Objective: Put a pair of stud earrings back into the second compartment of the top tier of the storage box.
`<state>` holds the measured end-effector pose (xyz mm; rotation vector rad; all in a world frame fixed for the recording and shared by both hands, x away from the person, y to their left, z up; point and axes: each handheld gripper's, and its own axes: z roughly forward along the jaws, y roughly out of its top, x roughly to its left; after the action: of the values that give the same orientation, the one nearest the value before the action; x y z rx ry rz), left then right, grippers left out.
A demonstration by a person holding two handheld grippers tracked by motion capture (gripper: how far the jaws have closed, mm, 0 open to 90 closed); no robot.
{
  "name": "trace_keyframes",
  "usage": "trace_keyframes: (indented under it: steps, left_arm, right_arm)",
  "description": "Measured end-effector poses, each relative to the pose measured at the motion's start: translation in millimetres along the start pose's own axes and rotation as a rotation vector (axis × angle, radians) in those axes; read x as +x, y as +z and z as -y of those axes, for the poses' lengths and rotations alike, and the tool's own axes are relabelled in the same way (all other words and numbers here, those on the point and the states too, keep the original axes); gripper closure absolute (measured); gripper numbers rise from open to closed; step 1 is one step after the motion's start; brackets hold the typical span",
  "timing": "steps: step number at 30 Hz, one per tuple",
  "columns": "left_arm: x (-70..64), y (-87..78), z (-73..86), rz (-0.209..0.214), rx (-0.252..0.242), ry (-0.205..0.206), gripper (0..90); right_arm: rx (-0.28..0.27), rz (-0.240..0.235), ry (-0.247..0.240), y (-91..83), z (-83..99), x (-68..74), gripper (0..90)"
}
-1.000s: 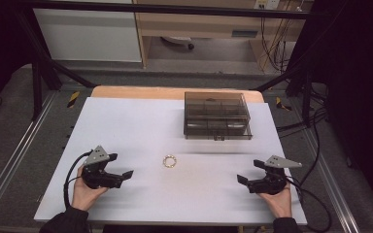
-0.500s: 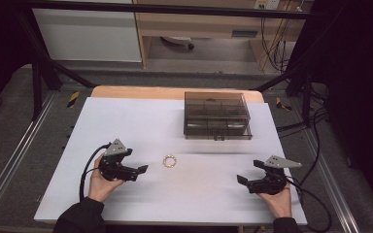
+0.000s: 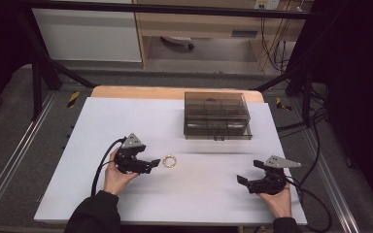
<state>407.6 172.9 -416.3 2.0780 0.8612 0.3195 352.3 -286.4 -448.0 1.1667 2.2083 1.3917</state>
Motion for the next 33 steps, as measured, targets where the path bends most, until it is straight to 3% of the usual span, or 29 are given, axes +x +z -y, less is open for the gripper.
trace_keyframes:
  steps: [13, 19, 33]
  left_arm:
    - [-9.3, 31.7, -11.6, -0.006, 0.057, -0.007, 34.1]
    - [-12.6, 45.5, -11.8, -0.007, 0.093, -0.009, 48.3]
    - [-14.5, 60.1, -10.2, -0.03, 0.121, 0.002, 72.2]
  right_arm:
    - [0.001, -0.001, 0.001, -0.6, -0.2, 0.0, 0.4]
    - [0.001, -0.003, 0.001, -0.3, -0.1, 0.1, 0.4]
    - [0.001, -0.003, -0.001, -0.2, -0.1, -0.1, 0.4]
